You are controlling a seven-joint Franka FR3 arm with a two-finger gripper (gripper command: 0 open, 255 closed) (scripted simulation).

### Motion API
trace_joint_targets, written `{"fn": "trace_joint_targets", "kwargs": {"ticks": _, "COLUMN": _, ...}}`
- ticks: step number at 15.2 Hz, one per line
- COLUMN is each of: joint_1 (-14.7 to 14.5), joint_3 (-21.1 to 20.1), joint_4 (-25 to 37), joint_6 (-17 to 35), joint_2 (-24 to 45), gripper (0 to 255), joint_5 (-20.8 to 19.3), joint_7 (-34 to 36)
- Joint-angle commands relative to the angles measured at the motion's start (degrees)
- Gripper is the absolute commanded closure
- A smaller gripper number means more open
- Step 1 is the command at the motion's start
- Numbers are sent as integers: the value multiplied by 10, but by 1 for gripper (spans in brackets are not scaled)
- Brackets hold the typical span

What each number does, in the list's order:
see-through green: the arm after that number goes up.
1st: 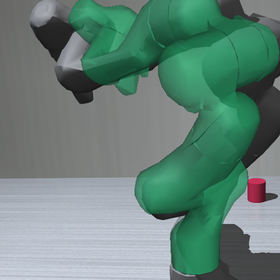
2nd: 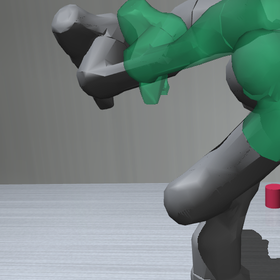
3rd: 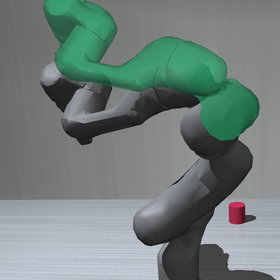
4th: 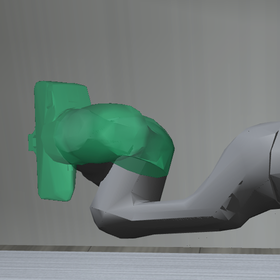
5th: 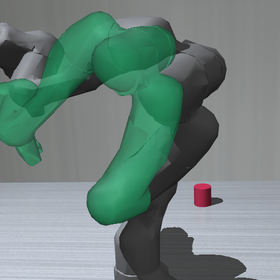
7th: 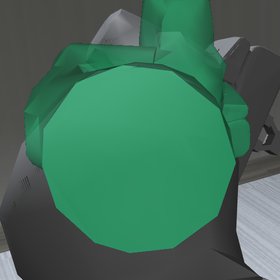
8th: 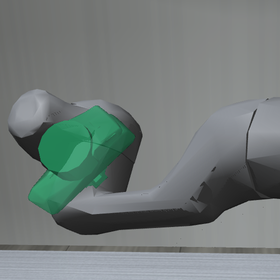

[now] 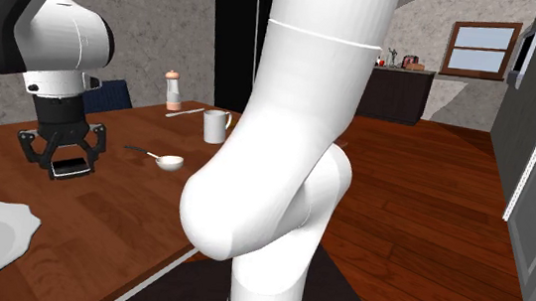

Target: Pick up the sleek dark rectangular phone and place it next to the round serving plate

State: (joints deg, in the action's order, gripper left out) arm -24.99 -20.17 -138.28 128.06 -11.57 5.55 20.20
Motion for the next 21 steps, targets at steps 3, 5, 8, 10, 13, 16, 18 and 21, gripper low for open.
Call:
{"fn": "trace_joint_targets", "kwargs": {"ticks": 3, "joint_1": 1, "joint_3": -3, "joint_4": -14, "joint_6": 35, "joint_2": 21, "gripper": 255, "joint_5": -6, "joint_7": 5}}
{"fn": "trace_joint_targets", "kwargs": {"ticks": 5, "joint_1": 2, "joint_3": -5, "joint_4": -21, "joint_6": 51, "joint_2": 31, "gripper": 255, "joint_5": -9, "joint_7": 7}}
{"fn": "trace_joint_targets", "kwargs": {"ticks": 8, "joint_1": 2, "joint_3": -6, "joint_4": -26, "joint_6": 64, "joint_2": 40, "gripper": 255, "joint_5": -12, "joint_7": 9}}
{"fn": "trace_joint_targets", "kwargs": {"ticks": 10, "joint_1": 2, "joint_3": -6, "joint_4": -26, "joint_6": 64, "joint_2": 40, "gripper": 255, "joint_5": -12, "joint_7": 9}}
{"fn": "trace_joint_targets", "kwargs": {"ticks": 13, "joint_1": 2, "joint_3": -6, "joint_4": -26, "joint_6": 64, "joint_2": 40, "gripper": 255, "joint_5": -12, "joint_7": 9}}
{"fn": "trace_joint_targets", "kwargs": {"ticks": 16, "joint_1": 2, "joint_3": -6, "joint_4": -26, "joint_6": 64, "joint_2": 40, "gripper": 0, "joint_5": -12, "joint_7": 9}}
{"fn": "trace_joint_targets", "kwargs": {"ticks": 18, "joint_1": 2, "joint_3": -6, "joint_4": -26, "joint_6": 64, "joint_2": 40, "gripper": 0, "joint_5": -12, "joint_7": 9}}
{"fn": "trace_joint_targets", "kwargs": {"ticks": 21, "joint_1": 2, "joint_3": -4, "joint_4": -18, "joint_6": 43, "joint_2": 26, "gripper": 0, "joint_5": -8, "joint_7": 6}}
